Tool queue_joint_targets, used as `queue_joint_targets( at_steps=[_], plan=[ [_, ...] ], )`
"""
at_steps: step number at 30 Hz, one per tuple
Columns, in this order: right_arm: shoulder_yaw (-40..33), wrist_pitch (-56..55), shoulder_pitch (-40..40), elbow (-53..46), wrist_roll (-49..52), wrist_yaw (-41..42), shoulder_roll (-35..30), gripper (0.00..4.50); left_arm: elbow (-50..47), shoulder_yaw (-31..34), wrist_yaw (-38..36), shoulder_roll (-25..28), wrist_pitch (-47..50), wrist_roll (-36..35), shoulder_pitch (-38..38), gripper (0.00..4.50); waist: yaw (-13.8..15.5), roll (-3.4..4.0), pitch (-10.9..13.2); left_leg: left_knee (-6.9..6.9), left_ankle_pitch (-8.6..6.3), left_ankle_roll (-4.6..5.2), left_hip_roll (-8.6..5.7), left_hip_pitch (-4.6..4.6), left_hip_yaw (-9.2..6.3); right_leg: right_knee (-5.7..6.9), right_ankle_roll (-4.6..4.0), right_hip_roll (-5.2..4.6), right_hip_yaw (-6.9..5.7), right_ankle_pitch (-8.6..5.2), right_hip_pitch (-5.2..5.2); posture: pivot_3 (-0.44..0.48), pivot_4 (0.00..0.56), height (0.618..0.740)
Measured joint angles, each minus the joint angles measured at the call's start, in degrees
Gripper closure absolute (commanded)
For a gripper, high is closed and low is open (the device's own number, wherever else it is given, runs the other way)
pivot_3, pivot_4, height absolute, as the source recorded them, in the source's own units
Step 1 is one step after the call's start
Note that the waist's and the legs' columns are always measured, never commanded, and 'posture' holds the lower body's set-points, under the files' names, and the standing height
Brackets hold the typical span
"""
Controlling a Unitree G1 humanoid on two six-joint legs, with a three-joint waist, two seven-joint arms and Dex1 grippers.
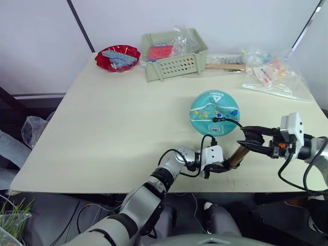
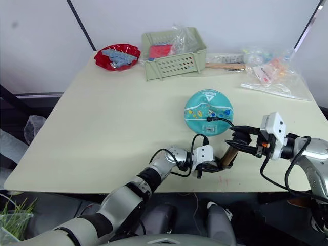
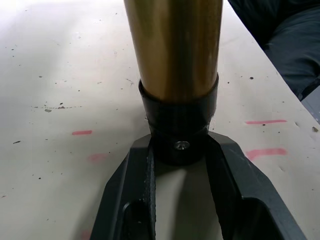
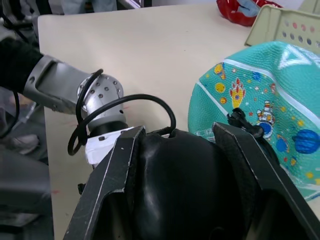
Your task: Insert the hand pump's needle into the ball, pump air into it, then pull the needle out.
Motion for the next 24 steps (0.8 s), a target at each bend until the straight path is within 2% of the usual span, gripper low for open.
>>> queue_joint_targets(
  at_steps=[6,14,23,24],
  plan=[
    [-6.89,12.95,-7.05,-1.86,11.29,-2.95,-5.20,2.87,-0.56,0.19,-0.73,0.01,-0.06,-0.33,-0.15,3.52,0.04,0.30,0.20,0.03,0.01,0.01,-0.02,-0.52,0.05,0.03,-0.07,-0.03,0.04,0.06,-0.54,0.000,0.150,0.740],
    [-13.78,21.92,-14.91,-1.97,20.53,-2.73,-12.15,2.87,-0.73,0.13,-0.94,-0.01,-0.25,-0.34,-0.17,3.52,0.10,0.45,0.30,0.06,0.01,0.01,-0.05,-0.70,0.04,0.03,-0.08,-0.09,0.00,0.07,-0.67,0.000,0.150,0.740],
    [-14.84,23.68,-15.21,-2.74,22.00,-2.67,-12.73,2.87,-0.73,0.06,-0.78,0.08,-0.72,-0.32,0.01,3.52,0.05,0.47,0.29,0.06,0.01,0.01,-0.05,-0.71,0.06,0.03,-0.08,-0.08,0.02,0.07,-0.68,0.000,0.150,0.740],
    [-15.71,21.94,-12.94,-4.00,20.44,-1.84,-12.79,2.87,-0.76,-0.25,-0.75,0.01,-0.76,-0.26,0.13,3.52,0.11,0.42,0.26,0.04,0.01,0.01,-0.05,-0.70,0.02,0.03,-0.08,-0.08,-0.02,0.07,-0.67,0.000,0.150,0.740]
  ],
)
